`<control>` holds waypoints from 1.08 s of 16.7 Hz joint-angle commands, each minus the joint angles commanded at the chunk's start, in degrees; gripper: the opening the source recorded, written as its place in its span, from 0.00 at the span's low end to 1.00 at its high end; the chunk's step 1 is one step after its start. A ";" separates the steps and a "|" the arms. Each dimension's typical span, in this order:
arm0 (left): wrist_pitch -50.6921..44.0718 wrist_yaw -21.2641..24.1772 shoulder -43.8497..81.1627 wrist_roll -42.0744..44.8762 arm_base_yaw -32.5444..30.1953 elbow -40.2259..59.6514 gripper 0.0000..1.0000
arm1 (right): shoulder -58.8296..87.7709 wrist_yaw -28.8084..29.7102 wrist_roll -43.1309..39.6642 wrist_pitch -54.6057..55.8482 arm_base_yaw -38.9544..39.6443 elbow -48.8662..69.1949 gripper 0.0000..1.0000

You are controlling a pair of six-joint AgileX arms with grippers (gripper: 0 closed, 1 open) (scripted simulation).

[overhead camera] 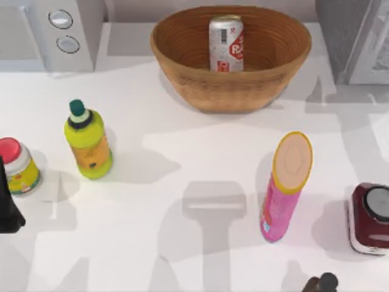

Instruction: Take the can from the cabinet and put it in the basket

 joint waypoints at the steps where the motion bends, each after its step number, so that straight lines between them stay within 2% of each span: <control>1: 0.00 0.00 0.00 0.00 0.00 0.00 1.00 | -3.70 -1.04 -0.03 1.06 -0.93 -5.05 1.00; 8: 0.00 0.00 0.00 0.00 0.00 0.00 1.00 | -33.25 -9.05 -0.13 9.14 -8.26 -47.94 1.00; 11: 0.00 0.00 0.00 0.00 0.00 0.00 1.00 | -44.95 -12.24 -0.12 12.39 -11.16 -62.74 1.00; 15: 0.00 0.00 0.00 0.00 0.00 0.00 1.00 | -55.39 -15.24 -0.13 15.46 -13.88 -74.23 1.00; 18: 0.00 0.00 0.00 0.00 0.00 0.00 1.00 | -57.57 -15.91 -0.13 16.15 -14.49 -76.54 1.00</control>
